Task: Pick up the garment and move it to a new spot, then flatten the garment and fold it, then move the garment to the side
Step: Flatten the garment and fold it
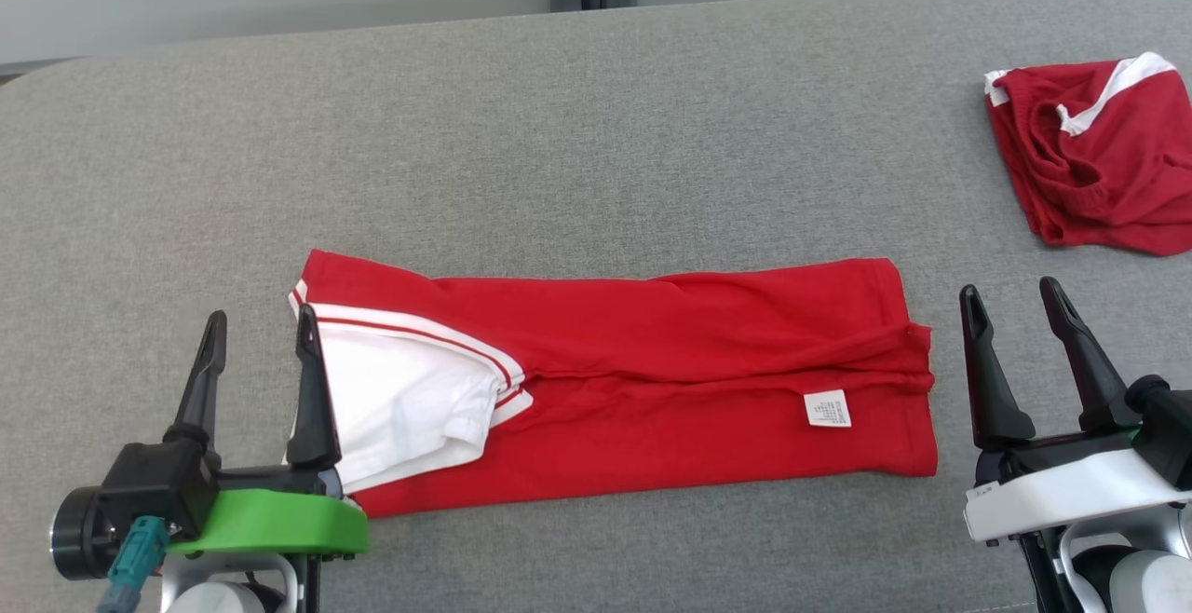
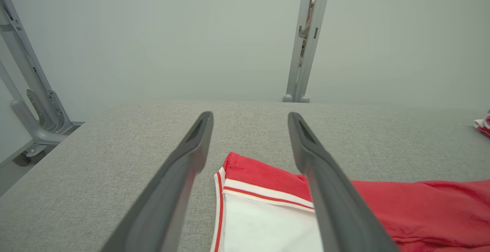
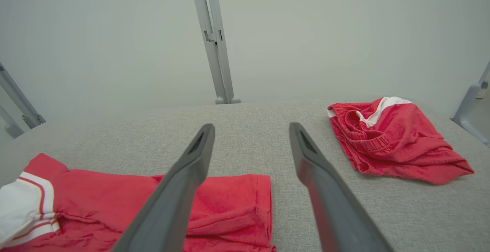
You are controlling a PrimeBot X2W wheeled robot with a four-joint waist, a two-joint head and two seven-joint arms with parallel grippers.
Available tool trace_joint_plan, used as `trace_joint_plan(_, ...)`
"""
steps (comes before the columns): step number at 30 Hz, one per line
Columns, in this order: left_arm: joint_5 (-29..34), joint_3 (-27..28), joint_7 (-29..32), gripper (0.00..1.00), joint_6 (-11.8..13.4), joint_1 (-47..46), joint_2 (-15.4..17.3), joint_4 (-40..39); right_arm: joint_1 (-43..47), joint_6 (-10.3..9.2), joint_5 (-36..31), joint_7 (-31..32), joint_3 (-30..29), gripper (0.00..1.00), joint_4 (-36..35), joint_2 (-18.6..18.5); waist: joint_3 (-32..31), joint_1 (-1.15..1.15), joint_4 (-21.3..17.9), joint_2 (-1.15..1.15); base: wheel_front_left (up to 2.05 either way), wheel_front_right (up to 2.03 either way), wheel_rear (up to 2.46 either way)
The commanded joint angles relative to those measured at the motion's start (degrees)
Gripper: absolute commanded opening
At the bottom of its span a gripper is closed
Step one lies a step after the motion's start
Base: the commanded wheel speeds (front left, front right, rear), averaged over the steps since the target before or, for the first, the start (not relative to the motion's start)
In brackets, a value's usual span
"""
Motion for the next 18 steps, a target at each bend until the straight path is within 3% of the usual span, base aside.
trace_joint_plan(1, 1.1, 0.1, -0.3, 1.0, 0.3, 0.4, -0.5, -0.2, 0.7, 0.0, -0.1, 0.3, -0.1, 1.0, -0.5, 0.2, -0.3, 0.0, -0.3, 0.0, 0.0, 0.0, 0.0)
trace_joint_plan(10, 3.6, 1.5, -0.3, 1.0, -1.2, 0.6, -2.4, 0.6, 0.8, 0.0, 0.1, 1.3, -0.7, 1.0, -0.9, 0.5, 0.7, 0.0, -0.2, 0.0, 0.0, 0.0, 0.0)
trace_joint_plan(18, 5.5, 2.2, -0.3, 1.0, -3.1, -4.0, -4.6, 0.3, -2.9, 0.0, 0.8, 2.0, -1.4, 1.0, 2.0, -1.0, 6.2, 0.0, 1.9, 0.0, 0.0, 0.0, 0.0)
